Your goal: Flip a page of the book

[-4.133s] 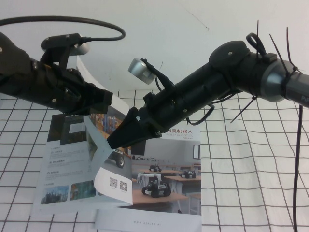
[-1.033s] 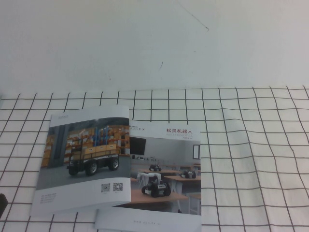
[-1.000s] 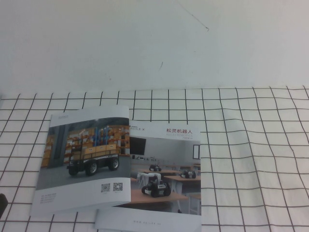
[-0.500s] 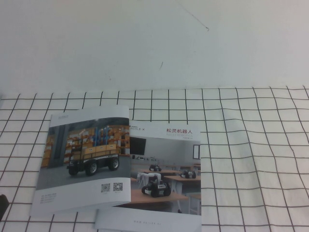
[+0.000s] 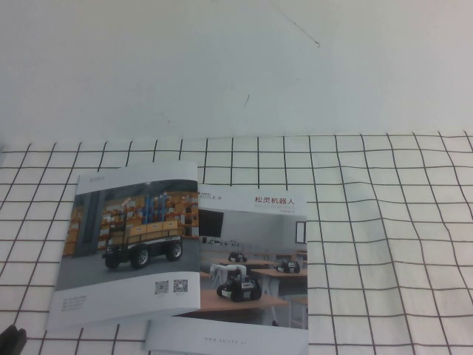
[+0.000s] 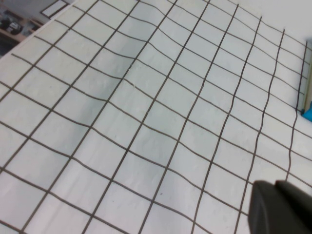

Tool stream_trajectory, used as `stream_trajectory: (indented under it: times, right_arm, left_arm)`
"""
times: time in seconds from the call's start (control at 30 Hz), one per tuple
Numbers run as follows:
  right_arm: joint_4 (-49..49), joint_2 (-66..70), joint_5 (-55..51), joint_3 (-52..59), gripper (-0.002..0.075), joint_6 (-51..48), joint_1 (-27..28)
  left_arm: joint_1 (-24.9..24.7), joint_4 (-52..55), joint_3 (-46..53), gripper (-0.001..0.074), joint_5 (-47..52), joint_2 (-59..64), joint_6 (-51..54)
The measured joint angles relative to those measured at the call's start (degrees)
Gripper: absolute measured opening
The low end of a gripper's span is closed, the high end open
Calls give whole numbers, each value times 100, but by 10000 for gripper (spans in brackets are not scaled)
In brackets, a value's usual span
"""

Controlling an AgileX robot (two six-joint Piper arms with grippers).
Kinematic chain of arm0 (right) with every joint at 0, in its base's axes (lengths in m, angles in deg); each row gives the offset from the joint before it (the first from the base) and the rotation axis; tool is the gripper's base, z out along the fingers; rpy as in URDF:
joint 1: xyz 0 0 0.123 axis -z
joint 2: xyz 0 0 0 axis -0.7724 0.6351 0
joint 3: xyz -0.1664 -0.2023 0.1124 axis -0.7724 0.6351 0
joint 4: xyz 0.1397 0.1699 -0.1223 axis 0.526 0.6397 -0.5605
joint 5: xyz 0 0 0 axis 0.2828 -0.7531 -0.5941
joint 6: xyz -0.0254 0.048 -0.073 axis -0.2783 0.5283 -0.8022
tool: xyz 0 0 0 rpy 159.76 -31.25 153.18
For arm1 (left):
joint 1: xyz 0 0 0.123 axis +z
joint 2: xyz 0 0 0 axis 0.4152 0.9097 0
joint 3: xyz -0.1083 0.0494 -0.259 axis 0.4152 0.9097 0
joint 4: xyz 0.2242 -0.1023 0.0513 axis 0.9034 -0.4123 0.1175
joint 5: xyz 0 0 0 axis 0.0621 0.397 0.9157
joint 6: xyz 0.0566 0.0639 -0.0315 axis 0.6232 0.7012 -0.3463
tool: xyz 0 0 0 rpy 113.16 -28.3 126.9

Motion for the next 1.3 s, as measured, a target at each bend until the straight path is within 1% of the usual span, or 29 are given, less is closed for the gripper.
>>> stream_trajectory:
  times: [0.17,0.27,0.43,0.57,0.77,0.87,1.07,1.3]
  right_arm:
    - [0,0,-12,0,0,0,0]
    - [0,0,-24,0,0,0,0]
    - [0,0,-24,0,0,0,0]
    - [0,0,-24,0,0,0,0]
    - [0,0,-24,0,0,0,0]
    - [0,0,-24,0,0,0,0]
    - [0,0,-24,0,0,0,0]
    - [0,0,-24,0,0,0,0]
  left_arm:
    - [355,254,677,-2,-442,-118,-188]
    - [548,333,857,-2,-482,-118,-476]
    - [586,659,870,-2,-42,-118,-899]
    - [586,723,870,-2,-5,-118,-1115]
    - [586,823,860,-2,8,-118,-2061]
    - [586,961,860,-2,12,-118,-2296]
    - [586,1029,860,-2,21,-118,-2345]
    - [586,1198,860,-2,21,-118,-2110]
